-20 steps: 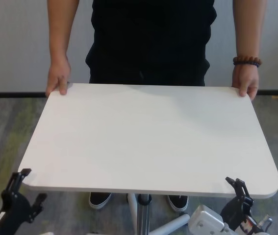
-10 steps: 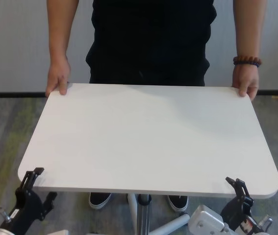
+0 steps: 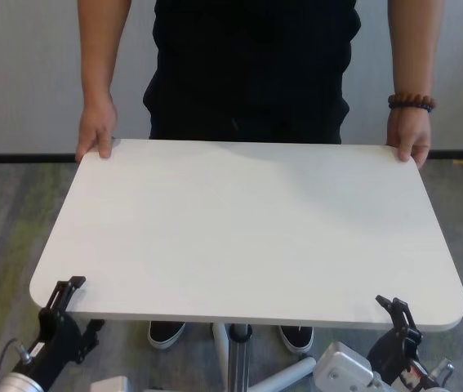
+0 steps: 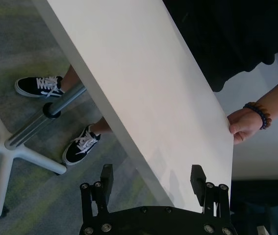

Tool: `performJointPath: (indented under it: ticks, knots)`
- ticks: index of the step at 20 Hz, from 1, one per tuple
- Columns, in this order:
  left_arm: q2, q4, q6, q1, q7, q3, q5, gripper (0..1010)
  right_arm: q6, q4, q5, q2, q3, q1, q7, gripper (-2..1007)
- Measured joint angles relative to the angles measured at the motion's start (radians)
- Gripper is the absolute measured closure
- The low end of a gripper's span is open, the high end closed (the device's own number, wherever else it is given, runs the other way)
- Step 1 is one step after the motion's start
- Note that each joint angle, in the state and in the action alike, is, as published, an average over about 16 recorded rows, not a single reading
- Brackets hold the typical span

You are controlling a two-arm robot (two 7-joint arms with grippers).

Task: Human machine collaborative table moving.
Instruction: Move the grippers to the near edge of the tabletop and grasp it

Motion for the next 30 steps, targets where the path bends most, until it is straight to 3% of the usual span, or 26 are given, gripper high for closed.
performJointPath:
  ticks: [13, 30]
  knots:
    - [-0.017, -0.048, 0.057, -0.008, -0.074, 0.002, 0.042, 9, 0.000, 0.000, 0.000, 0.000, 0.000, 0.000, 0.000, 4]
    - [-0.037, -0.044, 0.059, -0.022, -0.091, 0.009, 0.037, 9, 0.008, 0.001, -0.006, 0.001, -0.003, 0.004, 0.009, 4]
